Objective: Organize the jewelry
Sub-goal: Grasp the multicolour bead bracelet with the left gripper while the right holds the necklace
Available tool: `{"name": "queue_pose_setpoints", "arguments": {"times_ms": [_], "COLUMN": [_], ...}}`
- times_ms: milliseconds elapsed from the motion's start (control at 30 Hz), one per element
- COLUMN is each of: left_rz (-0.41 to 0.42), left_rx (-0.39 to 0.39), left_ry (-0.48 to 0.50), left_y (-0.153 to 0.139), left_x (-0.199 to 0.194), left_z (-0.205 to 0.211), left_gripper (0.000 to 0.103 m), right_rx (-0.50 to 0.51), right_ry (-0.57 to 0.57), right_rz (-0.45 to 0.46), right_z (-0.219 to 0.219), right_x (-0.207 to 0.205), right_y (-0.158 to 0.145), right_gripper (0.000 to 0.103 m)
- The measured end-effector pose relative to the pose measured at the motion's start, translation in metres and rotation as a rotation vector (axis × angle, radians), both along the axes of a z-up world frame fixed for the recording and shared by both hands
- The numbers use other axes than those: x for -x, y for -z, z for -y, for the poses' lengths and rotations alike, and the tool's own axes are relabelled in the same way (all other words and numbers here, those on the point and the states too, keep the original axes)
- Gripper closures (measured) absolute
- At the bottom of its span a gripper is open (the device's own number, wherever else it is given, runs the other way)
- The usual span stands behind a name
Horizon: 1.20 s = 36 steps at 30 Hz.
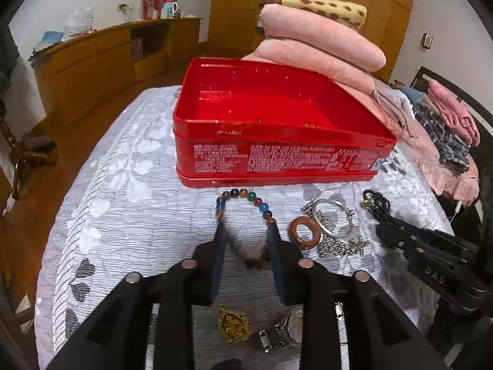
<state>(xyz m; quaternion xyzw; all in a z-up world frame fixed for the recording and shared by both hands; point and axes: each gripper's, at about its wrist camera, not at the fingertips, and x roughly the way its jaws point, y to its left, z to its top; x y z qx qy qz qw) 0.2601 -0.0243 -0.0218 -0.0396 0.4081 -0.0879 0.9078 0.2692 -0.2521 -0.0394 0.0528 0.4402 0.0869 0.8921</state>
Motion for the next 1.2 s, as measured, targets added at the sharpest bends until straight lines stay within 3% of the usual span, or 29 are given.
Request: {"name": "queue_pose_setpoints", "arguments": {"times_ms": [167, 400, 467, 667, 833, 1200], "left_rz": [0.045, 0.035, 0.025, -0.017, -0.062, -0.071], "left_rx": [0.010, -0.003, -0.017, -0.012, 0.006, -0.010], "left_ry": [-0.010, 0.068, 0.084, 0.098, 0.095, 0.034], "left_y": [-0.013, -0.010, -0.005, 0.006, 0.018, 0.017], "left_x": [0.007, 0.004, 0.001, -0.006, -0.010, -0.009], "left_z": [0.000, 0.019, 0.025, 0.028, 0.023, 0.006], "left_gripper": [0.051, 0.051, 0.054, 0.081, 0.095, 0.093], "right_rx": [-0.003, -0.005, -0.005, -0.005, -0.005, -0.004], "right_ry": [-0.002, -0.002, -0.002, -0.002, -0.002, -0.003], "right_rz": [0.000, 0.000, 0.000, 0.000, 0.000, 0.000], "right_z": [0.000, 0.000, 0.000, 0.000, 0.000, 0.000], "right_x": [0.000, 0.000, 0.000, 0.000, 0.000, 0.000], "right_y": [0.000, 0.000, 0.000, 0.000, 0.000, 0.000], "right_gripper": [0.078, 0.078, 0.078, 0.078, 0.077, 0.077]}}
